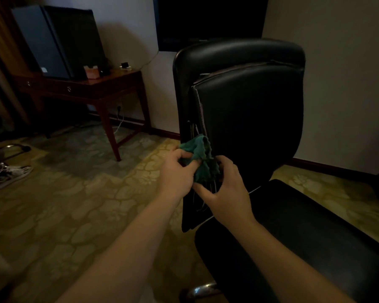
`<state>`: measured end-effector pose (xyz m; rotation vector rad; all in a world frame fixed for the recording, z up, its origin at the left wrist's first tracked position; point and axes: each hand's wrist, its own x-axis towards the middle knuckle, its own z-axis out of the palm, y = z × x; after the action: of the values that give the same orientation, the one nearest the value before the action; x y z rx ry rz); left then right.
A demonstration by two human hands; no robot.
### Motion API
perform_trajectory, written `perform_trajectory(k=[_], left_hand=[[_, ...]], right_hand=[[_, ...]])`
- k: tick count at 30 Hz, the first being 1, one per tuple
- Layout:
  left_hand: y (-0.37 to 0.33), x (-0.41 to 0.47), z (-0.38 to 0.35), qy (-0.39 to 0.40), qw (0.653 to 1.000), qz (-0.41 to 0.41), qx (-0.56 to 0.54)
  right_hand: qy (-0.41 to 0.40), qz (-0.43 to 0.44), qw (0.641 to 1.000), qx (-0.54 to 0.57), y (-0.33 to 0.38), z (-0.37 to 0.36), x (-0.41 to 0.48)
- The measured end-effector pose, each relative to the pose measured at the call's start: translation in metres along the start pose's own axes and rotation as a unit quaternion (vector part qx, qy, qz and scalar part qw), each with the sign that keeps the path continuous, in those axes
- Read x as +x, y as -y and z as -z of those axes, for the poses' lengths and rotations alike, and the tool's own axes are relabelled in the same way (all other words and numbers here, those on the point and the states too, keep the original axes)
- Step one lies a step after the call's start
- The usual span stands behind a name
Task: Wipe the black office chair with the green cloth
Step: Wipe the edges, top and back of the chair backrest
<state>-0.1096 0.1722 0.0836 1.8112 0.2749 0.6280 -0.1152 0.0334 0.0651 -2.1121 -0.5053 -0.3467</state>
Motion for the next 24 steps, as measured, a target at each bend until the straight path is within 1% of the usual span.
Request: perform_trajectory(k=[4, 6, 8, 10, 12, 15, 18, 21, 23, 24], left_hand=[[-0.009, -0.018, -0.006, -0.046, 0.999, 0.020, 0.013], [-0.014, -0.027, -0.008, -0.055, 0.998, 0.014, 0.012], [-0.019, -0.034, -0.007, -0.059, 0.998, 0.011, 0.012], [-0.023, -0.039, -0.001, -0.046, 0.999, 0.014, 0.011], [-0.027, -0.042, 0.007, -0.035, 0.999, 0.028, 0.008], [-0.040, -0.044, 0.021, -0.051, 0.997, 0.046, 0.034], [-0.048, -0.035, 0.031, -0.076, 0.996, 0.010, 0.055], [-0.055, -0.021, 0.032, -0.083, 0.993, -0.046, 0.073], [-0.065, -0.013, 0.031, -0.069, 0.992, -0.077, 0.068], [-0.070, -0.010, 0.030, -0.063, 0.992, -0.085, 0.066]], right_hand=[[-0.017, -0.027, 0.997, 0.066, 0.006, -0.001, 0.002], [-0.022, -0.025, 0.997, 0.076, 0.009, 0.002, 0.003], [-0.027, -0.013, 0.997, 0.068, 0.010, 0.005, 0.003], [-0.041, 0.003, 0.997, 0.072, 0.008, 0.010, 0.005], [-0.065, 0.023, 0.993, 0.095, 0.007, 0.019, 0.011], [-0.093, 0.046, 0.987, 0.125, 0.011, 0.038, 0.028], [-0.107, 0.057, 0.984, 0.131, 0.024, 0.057, 0.053], [-0.098, 0.075, 0.988, 0.094, 0.034, 0.069, 0.083], [-0.066, 0.047, 0.994, 0.075, 0.038, 0.070, 0.097], [-0.062, 0.030, 0.996, 0.058, 0.039, 0.068, 0.101]])
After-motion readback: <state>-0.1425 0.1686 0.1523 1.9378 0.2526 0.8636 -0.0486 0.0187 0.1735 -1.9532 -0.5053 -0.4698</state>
